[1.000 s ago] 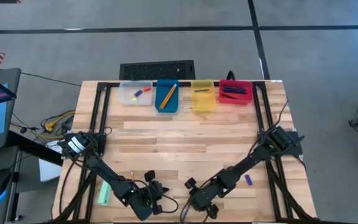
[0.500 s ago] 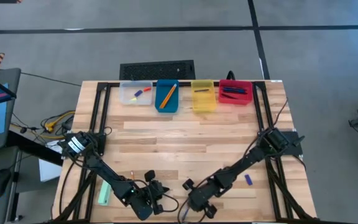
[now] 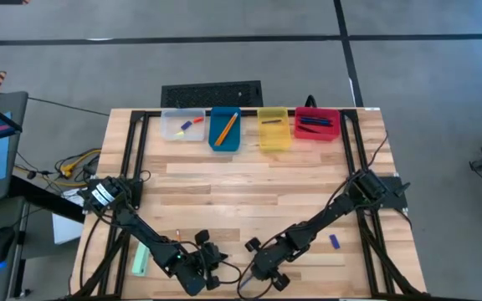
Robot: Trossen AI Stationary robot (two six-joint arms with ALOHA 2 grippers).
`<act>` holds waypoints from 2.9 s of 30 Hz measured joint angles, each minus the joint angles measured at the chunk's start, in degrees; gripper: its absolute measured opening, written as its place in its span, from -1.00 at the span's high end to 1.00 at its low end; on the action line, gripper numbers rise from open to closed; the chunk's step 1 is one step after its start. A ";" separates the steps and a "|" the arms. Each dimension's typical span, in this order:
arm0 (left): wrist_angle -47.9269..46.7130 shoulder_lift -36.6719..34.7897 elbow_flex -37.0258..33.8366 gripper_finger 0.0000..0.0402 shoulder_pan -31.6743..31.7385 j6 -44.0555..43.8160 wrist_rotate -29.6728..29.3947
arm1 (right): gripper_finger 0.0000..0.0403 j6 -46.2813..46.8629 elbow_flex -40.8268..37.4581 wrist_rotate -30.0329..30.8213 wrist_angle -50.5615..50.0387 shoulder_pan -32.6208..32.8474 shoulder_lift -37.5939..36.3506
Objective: Sort crayons/erasers/pens/pencils in bins
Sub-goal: Put the blue crayon into the yellow bin
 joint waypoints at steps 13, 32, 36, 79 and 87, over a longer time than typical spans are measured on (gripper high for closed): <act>3.31 0.00 5.42 0.78 0.11 2.95 7.75 | 0.70 6.46 -0.31 2.60 -1.48 -2.37 -1.52; -12.11 0.42 10.40 0.34 3.65 -1.31 11.26 | 0.70 7.81 -0.46 8.18 -0.91 -3.55 -3.19; -14.98 0.42 10.40 0.36 4.88 -1.88 12.60 | 0.70 7.73 -0.39 8.31 0.81 -3.64 -3.21; -14.43 4.63 10.45 0.91 8.87 4.26 21.23 | 0.70 6.19 -0.25 8.18 -8.55 -2.10 -9.09; -14.39 4.31 10.34 0.94 7.98 4.22 20.55 | 0.70 11.89 -14.58 9.80 -2.89 -1.11 -20.50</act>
